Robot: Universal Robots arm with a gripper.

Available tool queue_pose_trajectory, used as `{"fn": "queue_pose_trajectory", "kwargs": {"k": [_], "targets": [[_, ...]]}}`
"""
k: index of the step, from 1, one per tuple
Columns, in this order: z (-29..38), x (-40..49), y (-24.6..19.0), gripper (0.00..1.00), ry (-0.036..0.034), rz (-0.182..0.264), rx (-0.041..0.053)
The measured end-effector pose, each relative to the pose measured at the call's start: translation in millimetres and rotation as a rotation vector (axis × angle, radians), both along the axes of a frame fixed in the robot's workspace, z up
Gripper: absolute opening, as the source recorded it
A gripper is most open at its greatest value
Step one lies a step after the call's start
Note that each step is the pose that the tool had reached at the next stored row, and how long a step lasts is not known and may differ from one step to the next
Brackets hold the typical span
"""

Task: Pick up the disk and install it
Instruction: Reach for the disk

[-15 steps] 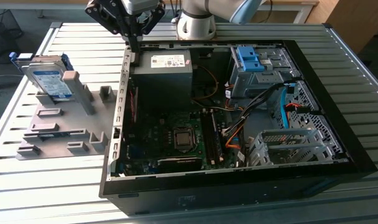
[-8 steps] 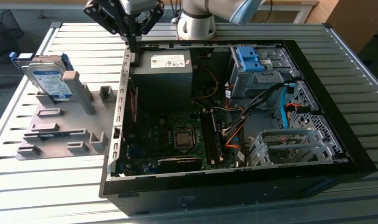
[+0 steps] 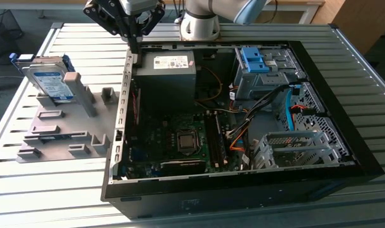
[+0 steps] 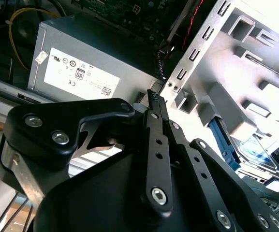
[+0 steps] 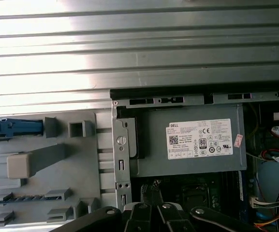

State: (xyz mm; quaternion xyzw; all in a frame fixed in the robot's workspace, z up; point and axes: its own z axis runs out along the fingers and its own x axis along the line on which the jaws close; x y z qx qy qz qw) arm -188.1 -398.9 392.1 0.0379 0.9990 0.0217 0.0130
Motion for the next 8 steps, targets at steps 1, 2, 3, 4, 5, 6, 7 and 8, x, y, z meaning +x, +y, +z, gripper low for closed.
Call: {"fn": "queue_pose_trajectory", "kwargs": {"k": [1, 2, 3, 4, 5, 6, 7, 8], "targets": [[0.0, -0.4, 0.0, 0.11, 0.0000, 0.000, 0.0000], [0.0, -0.8, 0.0, 0.11, 0.0000, 0.000, 0.0000], [0.0, -1.2, 0.0, 0.11, 0.0000, 0.000, 0.0000], [-0.1, -1.6, 0.0, 0.11, 0.0000, 0.000, 0.0001], [-0.1, -2.0, 0.0, 0.11, 0.0000, 0.000, 0.0001], [-0.1, -2.4, 0.0, 0.11, 0.0000, 0.000, 0.0000], [-0.1, -2.8, 0.0, 0.11, 0.0000, 0.000, 0.0001], [-0.1, -3.2, 0.0, 0.11, 0.0000, 0.000, 0.0001]]}}
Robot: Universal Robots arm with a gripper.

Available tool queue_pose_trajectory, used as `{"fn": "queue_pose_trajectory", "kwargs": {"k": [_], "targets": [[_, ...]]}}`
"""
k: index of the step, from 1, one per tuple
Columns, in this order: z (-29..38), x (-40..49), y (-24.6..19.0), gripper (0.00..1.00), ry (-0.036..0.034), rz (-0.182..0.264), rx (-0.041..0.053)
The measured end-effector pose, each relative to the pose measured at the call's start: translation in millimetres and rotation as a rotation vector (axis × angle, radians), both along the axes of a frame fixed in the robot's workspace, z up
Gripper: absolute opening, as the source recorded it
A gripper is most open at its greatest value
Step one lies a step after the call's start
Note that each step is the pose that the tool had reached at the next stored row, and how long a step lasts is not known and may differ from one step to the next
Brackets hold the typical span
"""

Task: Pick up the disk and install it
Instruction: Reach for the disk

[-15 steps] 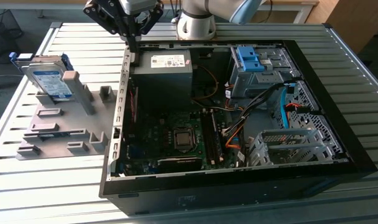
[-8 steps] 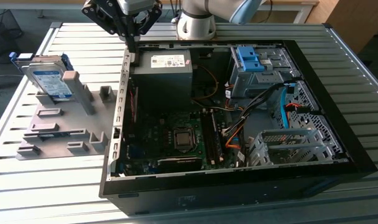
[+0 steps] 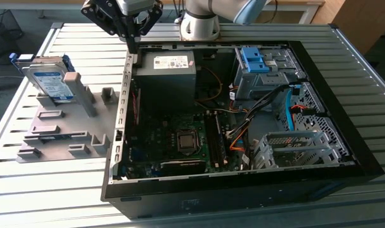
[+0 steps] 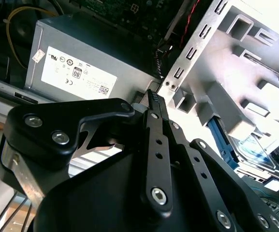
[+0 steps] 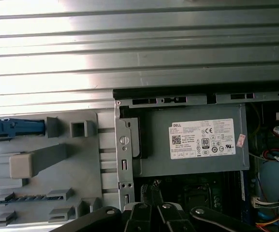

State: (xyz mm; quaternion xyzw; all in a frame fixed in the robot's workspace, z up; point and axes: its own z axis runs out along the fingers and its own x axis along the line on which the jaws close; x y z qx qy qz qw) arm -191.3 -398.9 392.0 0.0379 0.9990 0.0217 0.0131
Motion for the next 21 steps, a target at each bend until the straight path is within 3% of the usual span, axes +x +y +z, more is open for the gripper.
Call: {"fn": "queue_pose_trajectory", "kwargs": {"k": [21], "targets": [[-0.6, -9.7, 0.0, 0.11, 0.0002, 0.000, 0.0000]]}}
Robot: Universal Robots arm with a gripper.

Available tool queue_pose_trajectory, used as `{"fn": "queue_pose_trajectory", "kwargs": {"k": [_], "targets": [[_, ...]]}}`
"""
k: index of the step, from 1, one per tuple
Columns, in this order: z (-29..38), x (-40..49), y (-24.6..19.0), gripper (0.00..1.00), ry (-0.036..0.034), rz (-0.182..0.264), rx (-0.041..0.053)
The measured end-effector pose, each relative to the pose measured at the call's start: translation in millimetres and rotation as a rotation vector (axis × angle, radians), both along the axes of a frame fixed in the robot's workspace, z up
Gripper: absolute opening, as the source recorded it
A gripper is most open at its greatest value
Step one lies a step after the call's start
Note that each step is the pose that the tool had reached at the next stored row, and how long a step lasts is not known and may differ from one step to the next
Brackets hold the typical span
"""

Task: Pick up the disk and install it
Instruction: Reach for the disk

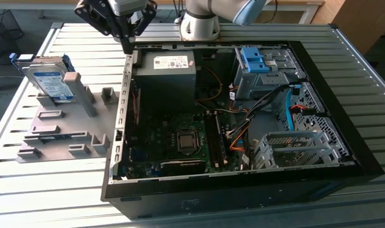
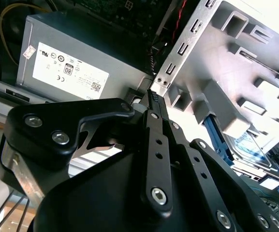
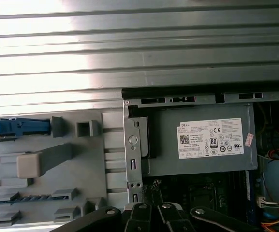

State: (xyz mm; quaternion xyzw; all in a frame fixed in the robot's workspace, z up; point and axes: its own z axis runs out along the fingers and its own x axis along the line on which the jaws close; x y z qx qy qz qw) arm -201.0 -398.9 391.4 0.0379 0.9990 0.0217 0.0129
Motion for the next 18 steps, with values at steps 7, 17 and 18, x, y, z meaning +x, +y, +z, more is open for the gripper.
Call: {"fn": "queue_pose_trajectory", "kwargs": {"k": [7, 17, 18], "targets": [[-0.4, -3.6, 0.0, 0.11, 0.0005, 0.000, 0.0000], [-0.8, -8.5, 0.0, 0.11, 0.0013, 0.000, 0.0000], [-0.9, -9.1, 0.0, 0.11, 0.0013, 0.000, 0.0000]]}}
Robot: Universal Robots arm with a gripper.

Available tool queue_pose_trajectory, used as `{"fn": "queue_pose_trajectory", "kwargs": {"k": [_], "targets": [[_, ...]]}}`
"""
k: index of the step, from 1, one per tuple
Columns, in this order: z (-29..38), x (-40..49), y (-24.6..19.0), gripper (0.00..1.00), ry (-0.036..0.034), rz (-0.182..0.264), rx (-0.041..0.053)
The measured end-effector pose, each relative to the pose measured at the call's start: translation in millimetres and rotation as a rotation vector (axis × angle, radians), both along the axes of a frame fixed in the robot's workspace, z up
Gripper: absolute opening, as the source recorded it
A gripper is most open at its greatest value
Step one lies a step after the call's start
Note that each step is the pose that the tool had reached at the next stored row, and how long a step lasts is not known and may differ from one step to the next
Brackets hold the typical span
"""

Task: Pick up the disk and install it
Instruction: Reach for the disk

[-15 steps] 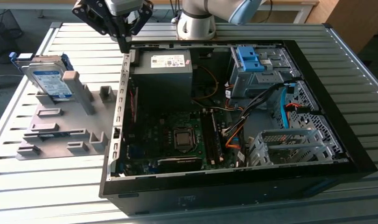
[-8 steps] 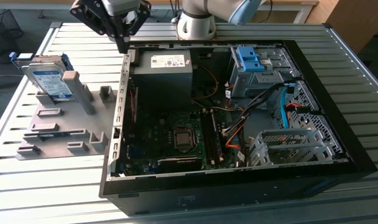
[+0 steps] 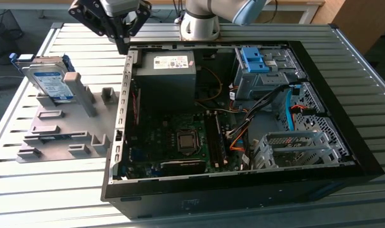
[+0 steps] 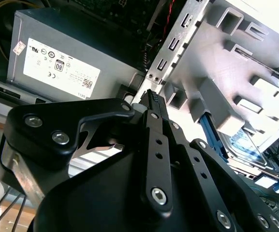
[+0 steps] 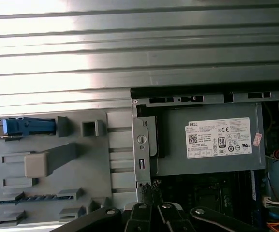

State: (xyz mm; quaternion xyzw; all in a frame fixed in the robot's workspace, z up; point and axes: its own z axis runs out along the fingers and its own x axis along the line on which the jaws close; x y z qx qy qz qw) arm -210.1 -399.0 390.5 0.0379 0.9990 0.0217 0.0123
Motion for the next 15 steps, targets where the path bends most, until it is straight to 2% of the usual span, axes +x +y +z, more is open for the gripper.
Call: {"fn": "queue_pose_trajectory", "kwargs": {"k": [15], "targets": [[-0.6, -7.9, 0.0, 0.11, 0.0007, 0.000, 0.0000]]}}
